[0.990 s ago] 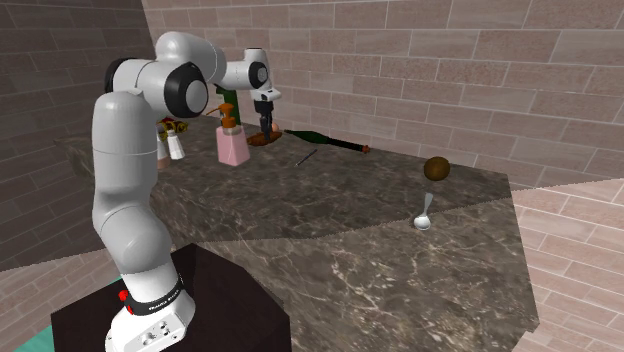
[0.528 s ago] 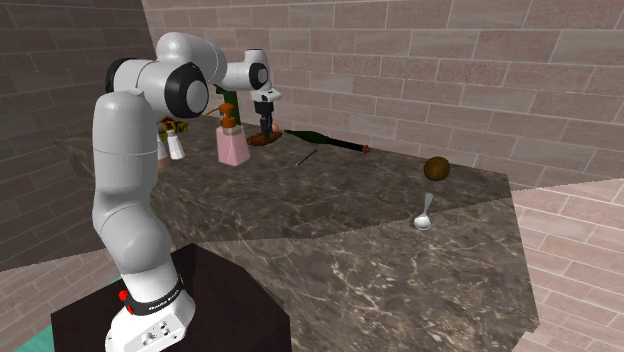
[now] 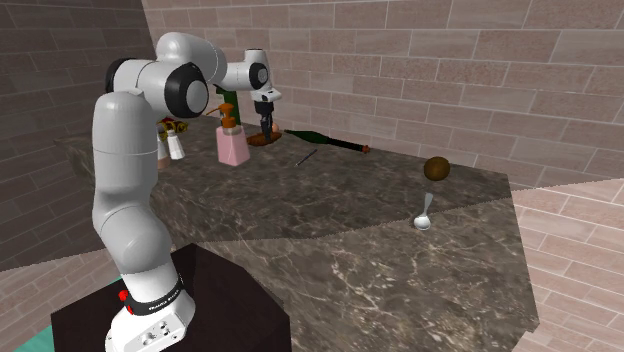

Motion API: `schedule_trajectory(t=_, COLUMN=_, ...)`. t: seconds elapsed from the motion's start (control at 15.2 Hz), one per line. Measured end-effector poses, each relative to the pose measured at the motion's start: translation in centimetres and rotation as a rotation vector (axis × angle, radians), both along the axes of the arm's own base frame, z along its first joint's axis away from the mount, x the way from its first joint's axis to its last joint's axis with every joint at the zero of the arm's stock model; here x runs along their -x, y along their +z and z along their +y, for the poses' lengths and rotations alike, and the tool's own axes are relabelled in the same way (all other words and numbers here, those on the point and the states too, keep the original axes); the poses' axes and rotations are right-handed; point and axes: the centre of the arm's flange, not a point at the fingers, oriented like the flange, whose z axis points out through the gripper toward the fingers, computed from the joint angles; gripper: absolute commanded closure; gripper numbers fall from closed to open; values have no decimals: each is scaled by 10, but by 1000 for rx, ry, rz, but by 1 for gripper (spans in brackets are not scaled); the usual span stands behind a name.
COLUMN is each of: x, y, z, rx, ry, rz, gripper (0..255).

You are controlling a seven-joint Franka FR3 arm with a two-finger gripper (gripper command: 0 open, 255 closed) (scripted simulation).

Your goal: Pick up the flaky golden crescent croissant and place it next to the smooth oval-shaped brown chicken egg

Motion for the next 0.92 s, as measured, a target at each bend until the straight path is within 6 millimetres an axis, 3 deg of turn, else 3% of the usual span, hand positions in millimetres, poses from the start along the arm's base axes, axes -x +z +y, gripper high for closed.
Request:
schedule_trajectory(t=0.26, x=0, y=7, z=0, rx=0, ry=1, rz=1, gripper=255)
schedule_trajectory(t=0.92, x=1, y=58, z=1, rx=0, ry=1, rz=2, gripper=255)
